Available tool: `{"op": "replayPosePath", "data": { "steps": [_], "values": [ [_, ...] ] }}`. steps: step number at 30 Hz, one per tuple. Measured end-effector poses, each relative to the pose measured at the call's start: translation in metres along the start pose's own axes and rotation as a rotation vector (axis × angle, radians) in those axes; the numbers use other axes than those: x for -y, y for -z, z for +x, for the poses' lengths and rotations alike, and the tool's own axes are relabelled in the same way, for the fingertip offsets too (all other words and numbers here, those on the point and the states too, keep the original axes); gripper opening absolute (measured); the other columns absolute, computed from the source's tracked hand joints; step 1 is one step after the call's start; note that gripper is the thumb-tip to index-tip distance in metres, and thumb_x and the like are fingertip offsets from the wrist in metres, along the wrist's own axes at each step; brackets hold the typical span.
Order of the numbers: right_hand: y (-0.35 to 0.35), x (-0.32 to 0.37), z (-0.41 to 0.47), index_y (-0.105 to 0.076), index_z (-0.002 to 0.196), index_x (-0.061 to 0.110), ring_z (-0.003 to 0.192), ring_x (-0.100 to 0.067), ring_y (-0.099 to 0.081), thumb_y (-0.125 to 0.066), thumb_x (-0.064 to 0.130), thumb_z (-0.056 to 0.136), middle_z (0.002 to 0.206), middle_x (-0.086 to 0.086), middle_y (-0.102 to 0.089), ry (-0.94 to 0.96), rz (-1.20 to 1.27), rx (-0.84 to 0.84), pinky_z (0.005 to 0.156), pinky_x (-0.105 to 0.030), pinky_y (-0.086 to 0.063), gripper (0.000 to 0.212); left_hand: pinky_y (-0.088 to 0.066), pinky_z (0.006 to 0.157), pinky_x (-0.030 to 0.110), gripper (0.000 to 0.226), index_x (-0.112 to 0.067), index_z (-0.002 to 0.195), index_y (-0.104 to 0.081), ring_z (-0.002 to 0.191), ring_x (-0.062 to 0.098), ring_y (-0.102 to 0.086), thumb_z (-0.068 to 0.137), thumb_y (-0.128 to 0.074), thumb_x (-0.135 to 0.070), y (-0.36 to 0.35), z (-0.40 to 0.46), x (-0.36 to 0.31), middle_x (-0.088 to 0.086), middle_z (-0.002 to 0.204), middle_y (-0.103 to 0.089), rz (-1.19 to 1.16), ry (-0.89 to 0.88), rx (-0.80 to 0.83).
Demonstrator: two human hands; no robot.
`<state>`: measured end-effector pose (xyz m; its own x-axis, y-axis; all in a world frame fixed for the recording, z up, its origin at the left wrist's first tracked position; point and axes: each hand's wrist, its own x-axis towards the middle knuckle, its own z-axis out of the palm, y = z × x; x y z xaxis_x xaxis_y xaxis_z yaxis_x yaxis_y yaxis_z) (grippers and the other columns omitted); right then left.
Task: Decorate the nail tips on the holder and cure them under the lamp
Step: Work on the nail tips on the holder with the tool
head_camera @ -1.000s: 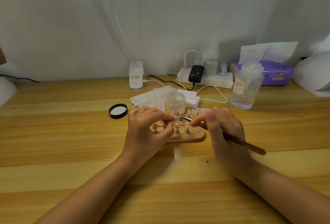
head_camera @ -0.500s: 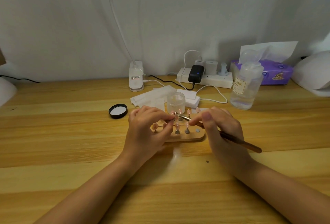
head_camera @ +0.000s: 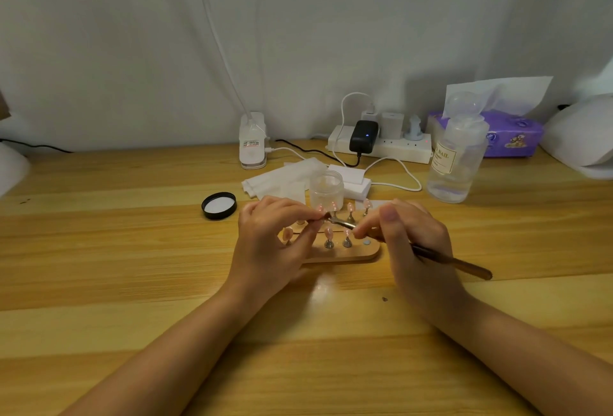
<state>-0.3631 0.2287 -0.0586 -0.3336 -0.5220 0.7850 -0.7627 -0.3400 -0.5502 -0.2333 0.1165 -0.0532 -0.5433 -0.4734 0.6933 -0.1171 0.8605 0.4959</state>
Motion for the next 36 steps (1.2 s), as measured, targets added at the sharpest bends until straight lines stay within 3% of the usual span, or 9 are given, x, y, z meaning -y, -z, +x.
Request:
{"op": "replayPosePath", "data": {
  "steps": [3, 5, 12, 17, 19, 23, 26, 30, 36],
  "values": [
    [0.0014, -0.0004, -0.0004, -0.059, 0.065, 0.026, 0.071, 0.007, -0.055, -0.031, 0.029, 0.096, 0.066, 0.02, -0.057, -0.009, 0.034, -0.029, 0.074, -0.022, -0.04, 0.041, -0.039, 0.082, 0.047, 0.012, -0.014, 0.083, -0.073, 0.082, 0.014, -0.061, 0.073, -0.067, -0.017, -0.0001, 0.0002, -0.0003, -0.011, 0.082, -0.065, 0.0, -0.01, -0.002],
    [0.0021, -0.0002, 0.0003, -0.056, 0.067, 0.031, 0.069, 0.005, -0.055, -0.03, 0.025, 0.095, 0.065, 0.019, -0.057, 0.001, 0.055, -0.05, 0.072, -0.025, -0.04, 0.038, -0.038, 0.082, 0.045, 0.012, -0.014, 0.084, -0.073, 0.083, 0.014, -0.06, 0.073, -0.067, -0.017, -0.0002, 0.0002, -0.0003, -0.01, 0.082, -0.066, -0.004, -0.009, -0.004],
    [0.0001, -0.0017, 0.0003, -0.064, 0.074, 0.016, 0.076, 0.004, -0.056, -0.024, 0.04, 0.098, 0.072, 0.015, -0.059, 0.039, -0.035, 0.013, 0.076, -0.023, -0.041, 0.053, -0.037, 0.083, 0.043, 0.013, -0.016, 0.085, -0.073, 0.083, 0.005, -0.058, 0.074, -0.066, -0.019, -0.0008, 0.0, 0.0016, -0.012, 0.084, -0.067, -0.016, -0.01, -0.012],
    [0.0017, 0.001, -0.0005, -0.059, 0.067, 0.025, 0.07, 0.009, -0.053, -0.024, 0.042, 0.097, 0.068, 0.025, -0.054, 0.003, 0.047, -0.032, 0.064, -0.033, -0.04, 0.049, -0.038, 0.084, 0.047, 0.014, -0.016, 0.087, -0.072, 0.083, 0.004, -0.058, 0.074, -0.067, -0.018, -0.0009, -0.0004, 0.003, -0.014, 0.085, -0.065, -0.03, -0.005, -0.022],
    [0.002, 0.0023, 0.0006, -0.058, 0.075, 0.029, 0.071, 0.008, -0.054, -0.025, 0.041, 0.097, 0.072, 0.023, -0.056, 0.006, 0.075, -0.039, 0.065, -0.035, -0.041, 0.042, -0.039, 0.084, 0.049, 0.015, -0.016, 0.088, -0.072, 0.084, 0.005, -0.058, 0.074, -0.067, -0.017, -0.0007, -0.0007, 0.0033, -0.014, 0.086, -0.065, -0.033, -0.01, -0.023],
    [-0.0003, 0.0024, 0.0015, -0.062, 0.079, 0.021, 0.077, 0.01, -0.054, -0.025, 0.042, 0.097, 0.078, 0.025, -0.055, 0.015, 0.023, 0.007, 0.071, -0.029, -0.041, 0.046, -0.041, 0.082, 0.052, 0.016, -0.018, 0.088, -0.072, 0.083, 0.005, -0.059, 0.073, -0.066, -0.018, -0.0012, 0.0001, 0.0042, -0.015, 0.086, -0.065, -0.049, -0.02, -0.03],
    [-0.0009, 0.0028, 0.0, -0.064, 0.07, 0.015, 0.072, 0.009, -0.053, -0.026, 0.042, 0.097, 0.073, 0.023, -0.055, 0.014, 0.048, 0.011, 0.064, -0.038, -0.044, 0.054, -0.042, 0.078, 0.059, 0.018, -0.018, 0.09, -0.072, 0.08, 0.012, -0.063, 0.073, -0.069, -0.013, -0.0024, 0.0001, 0.0061, -0.012, 0.086, -0.067, -0.069, -0.026, -0.04],
    [0.0015, 0.0046, -0.0005, -0.058, 0.071, 0.03, 0.069, 0.005, -0.056, -0.026, 0.045, 0.096, 0.071, 0.022, -0.057, -0.019, 0.128, -0.029, 0.064, -0.041, -0.043, 0.043, -0.043, 0.077, 0.06, 0.017, -0.017, 0.089, -0.072, 0.08, 0.013, -0.064, 0.073, -0.068, -0.013, -0.003, -0.0001, 0.0072, -0.012, 0.085, -0.067, -0.082, -0.02, -0.046],
    [-0.0004, 0.0049, 0.0009, -0.061, 0.08, 0.026, 0.077, 0.003, -0.058, -0.027, 0.042, 0.096, 0.078, 0.019, -0.061, -0.049, 0.072, -0.008, 0.07, -0.043, -0.048, 0.04, -0.041, 0.082, 0.055, 0.02, -0.023, 0.091, -0.069, 0.083, 0.004, -0.059, 0.073, -0.067, -0.016, -0.0029, -0.0004, 0.0056, -0.016, 0.086, -0.065, -0.086, -0.013, -0.052]
  ]
}}
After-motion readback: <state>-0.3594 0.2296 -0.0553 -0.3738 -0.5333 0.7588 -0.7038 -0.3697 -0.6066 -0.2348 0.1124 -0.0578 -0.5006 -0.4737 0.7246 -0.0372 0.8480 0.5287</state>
